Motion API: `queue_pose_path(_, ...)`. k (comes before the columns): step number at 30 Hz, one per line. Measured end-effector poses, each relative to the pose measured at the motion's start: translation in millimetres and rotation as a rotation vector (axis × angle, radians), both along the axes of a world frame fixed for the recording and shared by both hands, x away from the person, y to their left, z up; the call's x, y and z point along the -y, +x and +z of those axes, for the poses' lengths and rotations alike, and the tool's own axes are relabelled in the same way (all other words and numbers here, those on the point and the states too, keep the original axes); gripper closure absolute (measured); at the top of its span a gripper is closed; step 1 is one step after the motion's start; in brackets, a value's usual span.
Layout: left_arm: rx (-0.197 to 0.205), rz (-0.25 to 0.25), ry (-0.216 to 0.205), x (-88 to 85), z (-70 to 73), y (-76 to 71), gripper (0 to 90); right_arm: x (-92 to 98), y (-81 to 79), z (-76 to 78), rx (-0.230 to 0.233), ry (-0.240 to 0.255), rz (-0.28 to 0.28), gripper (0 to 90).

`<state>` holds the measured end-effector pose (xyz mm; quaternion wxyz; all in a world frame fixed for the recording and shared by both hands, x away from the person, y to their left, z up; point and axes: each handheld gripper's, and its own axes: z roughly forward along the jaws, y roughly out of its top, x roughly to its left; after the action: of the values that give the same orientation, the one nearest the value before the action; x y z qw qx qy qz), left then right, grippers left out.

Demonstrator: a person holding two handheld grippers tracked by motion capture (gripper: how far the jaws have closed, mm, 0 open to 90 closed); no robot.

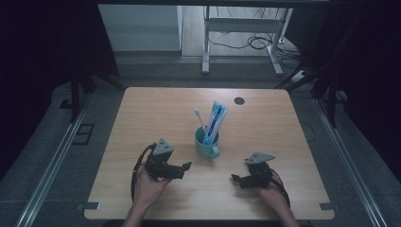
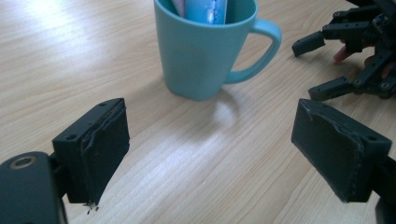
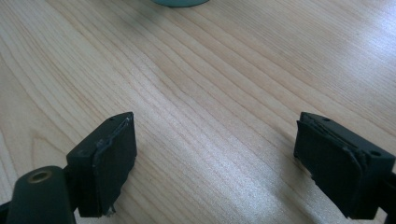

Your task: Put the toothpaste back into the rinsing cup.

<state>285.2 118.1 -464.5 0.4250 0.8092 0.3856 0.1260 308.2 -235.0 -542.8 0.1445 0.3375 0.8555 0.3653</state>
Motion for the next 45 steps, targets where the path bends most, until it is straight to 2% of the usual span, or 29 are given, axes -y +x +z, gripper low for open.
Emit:
queue_pose_path(14, 0.020, 0.020, 0.005, -12.3, -13.1, -15.5, 10.5, 0.0, 0.0, 0.0, 0.000, 0.000, 0.000, 13.2)
queue_pose_path(20, 0.023, 0.024, 0.024, -15.5, -22.0, -19.2, 9.7, 0.0, 0.0, 0.0, 0.000, 0.000, 0.000, 13.2)
queue_pose_path(31, 0.006, 0.037, 0.041, -16.0, -41.7, -23.5, 8.6, 0.0, 0.0, 0.0, 0.000, 0.000, 0.000, 13.2)
queue_pose_path(39, -0.017, 0.041, 0.068, -13.2, -57.8, -25.3, 8.0, 0.0, 0.0, 0.0, 0.000, 0.000, 0.000, 13.2)
queue_pose_path(45, -0.040, 0.034, 0.128, -7.6, -70.5, -24.1, 7.2, 0.0, 0.0, 0.0, 0.000, 0.000, 0.000, 13.2)
